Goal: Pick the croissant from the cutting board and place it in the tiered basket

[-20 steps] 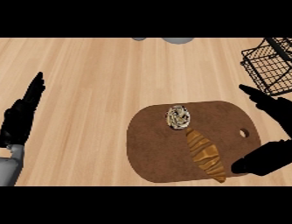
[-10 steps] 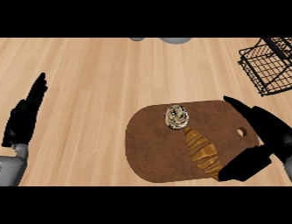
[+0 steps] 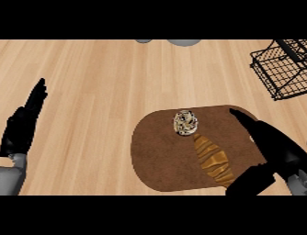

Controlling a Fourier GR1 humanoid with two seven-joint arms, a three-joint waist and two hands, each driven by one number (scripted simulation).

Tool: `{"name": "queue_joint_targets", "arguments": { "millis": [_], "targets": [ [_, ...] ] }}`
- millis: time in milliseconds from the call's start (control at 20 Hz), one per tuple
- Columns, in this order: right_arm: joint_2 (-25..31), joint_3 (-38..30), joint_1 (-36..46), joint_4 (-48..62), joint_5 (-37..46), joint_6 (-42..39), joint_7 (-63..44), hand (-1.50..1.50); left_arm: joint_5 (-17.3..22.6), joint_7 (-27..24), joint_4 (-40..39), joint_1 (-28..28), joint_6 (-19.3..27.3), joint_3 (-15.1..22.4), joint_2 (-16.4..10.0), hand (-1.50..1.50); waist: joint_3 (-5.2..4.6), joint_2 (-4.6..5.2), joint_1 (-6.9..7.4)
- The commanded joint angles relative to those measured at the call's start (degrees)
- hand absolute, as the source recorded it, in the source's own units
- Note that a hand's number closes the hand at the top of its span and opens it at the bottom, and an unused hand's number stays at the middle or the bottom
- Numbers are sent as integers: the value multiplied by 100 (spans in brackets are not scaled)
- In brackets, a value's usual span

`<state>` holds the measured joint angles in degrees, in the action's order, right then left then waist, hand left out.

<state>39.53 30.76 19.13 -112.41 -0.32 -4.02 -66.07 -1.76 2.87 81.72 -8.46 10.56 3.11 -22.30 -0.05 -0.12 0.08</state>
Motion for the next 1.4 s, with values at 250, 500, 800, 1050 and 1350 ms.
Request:
{"name": "queue_joint_targets", "arguments": {
  "millis": [250, 500, 800, 1050, 1350],
  "targets": [
    [-489, 342, 303, 52, 626, -246, -1158, -150, -10, -312, -210, 23, -172, -228, 55, 0, -3, 7, 10],
    [-523, 209, -49, -53, 627, -317, -1101, -150, -244, -87, 51, 133, -21, -79, 225, 0, 0, -1, -15],
    [-972, 323, -121, 511, 978, -253, -857, -150, -248, 28, -291, -373, -128, -219, 265, 0, 1, 14, -24],
    [-1085, 162, -199, 577, 1075, -438, -821, -150, -335, -11, 173, 116, -137, -183, 311, 0, 2, 7, 13],
    [-1438, 405, -479, 906, 1401, -371, -525, -150, -344, 356, 522, 51, -269, -266, 238, 0, 4, 2, 20]
  ]
}}
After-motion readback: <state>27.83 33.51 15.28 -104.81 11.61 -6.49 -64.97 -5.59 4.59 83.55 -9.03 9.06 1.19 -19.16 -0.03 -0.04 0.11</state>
